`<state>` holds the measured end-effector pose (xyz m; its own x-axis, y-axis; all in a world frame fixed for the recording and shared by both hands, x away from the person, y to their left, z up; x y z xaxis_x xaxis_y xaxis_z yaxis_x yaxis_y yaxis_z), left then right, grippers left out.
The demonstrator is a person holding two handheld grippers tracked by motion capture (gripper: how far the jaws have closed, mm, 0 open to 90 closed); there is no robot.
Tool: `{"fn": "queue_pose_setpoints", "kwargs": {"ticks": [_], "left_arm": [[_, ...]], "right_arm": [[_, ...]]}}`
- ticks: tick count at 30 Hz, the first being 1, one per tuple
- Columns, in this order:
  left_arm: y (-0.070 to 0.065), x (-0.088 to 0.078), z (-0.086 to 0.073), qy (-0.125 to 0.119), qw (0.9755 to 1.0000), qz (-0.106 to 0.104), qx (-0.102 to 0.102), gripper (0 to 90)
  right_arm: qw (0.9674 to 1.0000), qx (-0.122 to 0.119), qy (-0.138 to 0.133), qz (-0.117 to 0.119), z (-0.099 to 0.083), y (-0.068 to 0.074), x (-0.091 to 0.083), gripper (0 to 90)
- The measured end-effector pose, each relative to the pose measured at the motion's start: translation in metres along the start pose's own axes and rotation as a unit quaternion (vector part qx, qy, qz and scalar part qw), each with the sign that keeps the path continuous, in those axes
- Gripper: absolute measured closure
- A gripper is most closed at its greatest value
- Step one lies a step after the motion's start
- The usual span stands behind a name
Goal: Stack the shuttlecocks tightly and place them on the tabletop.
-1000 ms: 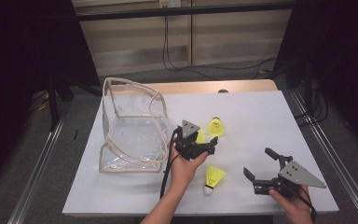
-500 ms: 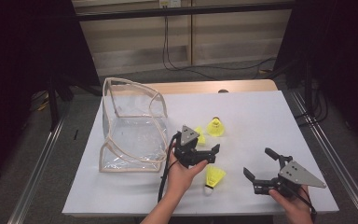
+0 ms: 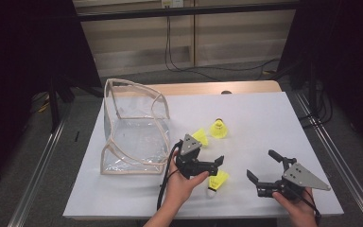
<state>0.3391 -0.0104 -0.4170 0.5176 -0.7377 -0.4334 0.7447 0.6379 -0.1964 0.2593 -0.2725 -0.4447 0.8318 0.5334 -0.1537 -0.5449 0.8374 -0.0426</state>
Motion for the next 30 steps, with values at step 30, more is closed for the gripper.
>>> {"fn": "queue_pose_setpoints", "kwargs": {"ticks": [30], "left_arm": [[-0.001, -0.035, -0.028, 0.01, 0.9948, -0.089, 0.048, 3.1]], "right_arm": [[1.0, 0.0, 0.001, -0.001, 0.001, 0.001, 0.0, 1.3]]}}
Point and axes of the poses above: each handheld gripper's, and its own axes: x roughly forward along the jaws, z roughly out of its top, y roughly to its left, the point moved 2 cm from there along x, roughly forward along the jaws, and after that the axes turned 2 degrees about z, right-handed, at the moved point
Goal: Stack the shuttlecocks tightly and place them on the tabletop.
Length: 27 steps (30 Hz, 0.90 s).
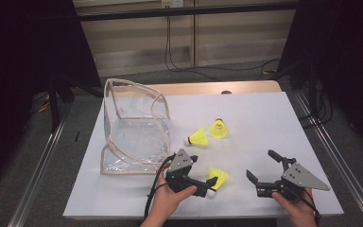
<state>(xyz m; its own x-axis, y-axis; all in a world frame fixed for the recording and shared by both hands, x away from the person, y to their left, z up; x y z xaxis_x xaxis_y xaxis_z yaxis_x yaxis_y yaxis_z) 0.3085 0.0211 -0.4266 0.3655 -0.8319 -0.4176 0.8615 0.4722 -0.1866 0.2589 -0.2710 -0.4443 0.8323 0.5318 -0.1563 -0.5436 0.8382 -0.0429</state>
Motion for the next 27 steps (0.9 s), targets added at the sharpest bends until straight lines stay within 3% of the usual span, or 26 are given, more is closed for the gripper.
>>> {"fn": "queue_pose_setpoints", "kwargs": {"ticks": [21, 27], "left_arm": [[0.001, -0.023, -0.011, 0.002, 0.9994, -0.033, 0.012, 3.8], [0.003, -0.028, -0.014, 0.005, 0.9996, -0.025, 0.013, 3.1]], "right_arm": [[1.0, 0.001, -0.001, 0.002, 0.001, 0.0, 0.0, 1.3], [1.0, 0.002, -0.001, 0.001, 0.001, 0.001, 0.0, 1.3]]}}
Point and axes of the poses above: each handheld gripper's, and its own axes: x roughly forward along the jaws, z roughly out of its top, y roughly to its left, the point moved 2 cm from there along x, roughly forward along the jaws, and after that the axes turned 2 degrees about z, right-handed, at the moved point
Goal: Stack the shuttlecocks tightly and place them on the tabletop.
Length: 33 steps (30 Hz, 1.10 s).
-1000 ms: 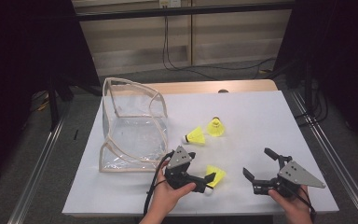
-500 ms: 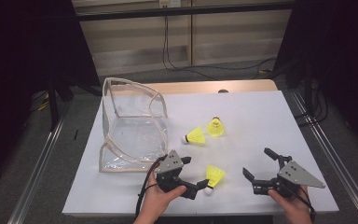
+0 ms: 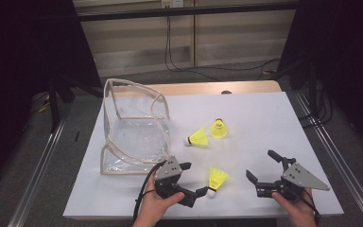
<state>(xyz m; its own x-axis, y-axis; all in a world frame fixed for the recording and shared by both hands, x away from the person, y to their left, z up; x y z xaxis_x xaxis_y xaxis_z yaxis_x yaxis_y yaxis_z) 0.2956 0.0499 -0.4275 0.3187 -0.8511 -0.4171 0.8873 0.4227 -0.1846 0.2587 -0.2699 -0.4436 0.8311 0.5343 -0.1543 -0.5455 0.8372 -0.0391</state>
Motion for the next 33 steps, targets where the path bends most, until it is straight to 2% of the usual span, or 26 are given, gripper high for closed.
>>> {"fn": "queue_pose_setpoints", "kwargs": {"ticks": [4, 8, 20, 26, 33], "left_arm": [[0.001, -0.005, -0.001, 0.001, 1.0, 0.0, 0.003, 3.1], [0.004, -0.01, -0.004, 0.002, 1.0, 0.002, -0.002, 3.1], [0.008, -0.022, -0.01, 0.009, 0.9999, 0.001, 0.008, 5.6], [0.012, -0.028, -0.013, 0.004, 1.0, -0.001, -0.002, 6.5], [0.016, -0.037, -0.015, 0.005, 1.0, 0.003, -0.001, 7.5]], "right_arm": [[1.0, 0.0, 0.0, 0.0, 0.0, 0.0, 0.0, 1.3], [1.0, -0.001, 0.002, -0.001, 0.0, 0.0, 0.0, 1.3], [1.0, -0.003, 0.001, 0.0, 0.0, 0.0, 0.0, 1.3], [1.0, -0.003, 0.0, 0.0, 0.0, 0.0, 0.001, 1.3], [1.0, -0.003, 0.0, 0.0, 0.0, 0.001, 0.001, 1.3]]}}
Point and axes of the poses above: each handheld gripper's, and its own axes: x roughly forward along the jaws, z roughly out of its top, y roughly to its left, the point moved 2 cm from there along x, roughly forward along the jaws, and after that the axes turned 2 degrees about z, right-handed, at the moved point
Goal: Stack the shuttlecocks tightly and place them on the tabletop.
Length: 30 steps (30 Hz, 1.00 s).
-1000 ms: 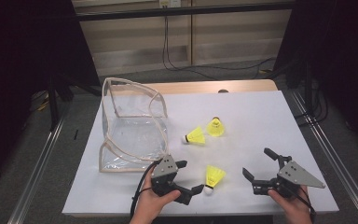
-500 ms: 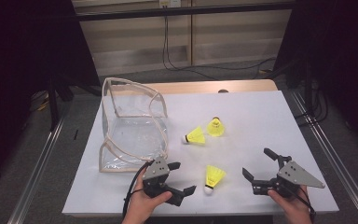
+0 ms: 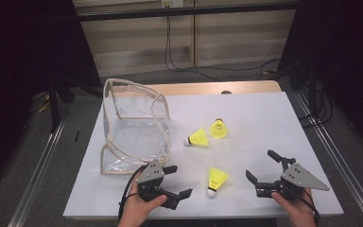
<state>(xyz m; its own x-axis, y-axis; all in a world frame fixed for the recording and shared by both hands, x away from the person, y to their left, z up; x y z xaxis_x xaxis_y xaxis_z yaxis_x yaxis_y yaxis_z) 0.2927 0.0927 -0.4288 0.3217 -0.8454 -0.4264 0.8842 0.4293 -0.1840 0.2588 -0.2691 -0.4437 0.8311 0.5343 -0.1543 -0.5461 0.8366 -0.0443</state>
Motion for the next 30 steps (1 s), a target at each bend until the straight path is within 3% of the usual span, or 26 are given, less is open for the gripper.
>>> {"fn": "queue_pose_setpoints", "kwargs": {"ticks": [15, 30], "left_arm": [[0.011, -0.021, -0.007, -0.011, 0.9996, 0.025, -0.003, 5.1], [0.018, -0.034, -0.01, -0.011, 0.9995, 0.031, -0.002, 5.4]], "right_arm": [[1.0, 0.0, 0.001, -0.001, 0.0, 0.0, 0.0, 1.3], [1.0, -0.001, 0.0, 0.001, 0.0, 0.0, 0.0, 1.3]]}}
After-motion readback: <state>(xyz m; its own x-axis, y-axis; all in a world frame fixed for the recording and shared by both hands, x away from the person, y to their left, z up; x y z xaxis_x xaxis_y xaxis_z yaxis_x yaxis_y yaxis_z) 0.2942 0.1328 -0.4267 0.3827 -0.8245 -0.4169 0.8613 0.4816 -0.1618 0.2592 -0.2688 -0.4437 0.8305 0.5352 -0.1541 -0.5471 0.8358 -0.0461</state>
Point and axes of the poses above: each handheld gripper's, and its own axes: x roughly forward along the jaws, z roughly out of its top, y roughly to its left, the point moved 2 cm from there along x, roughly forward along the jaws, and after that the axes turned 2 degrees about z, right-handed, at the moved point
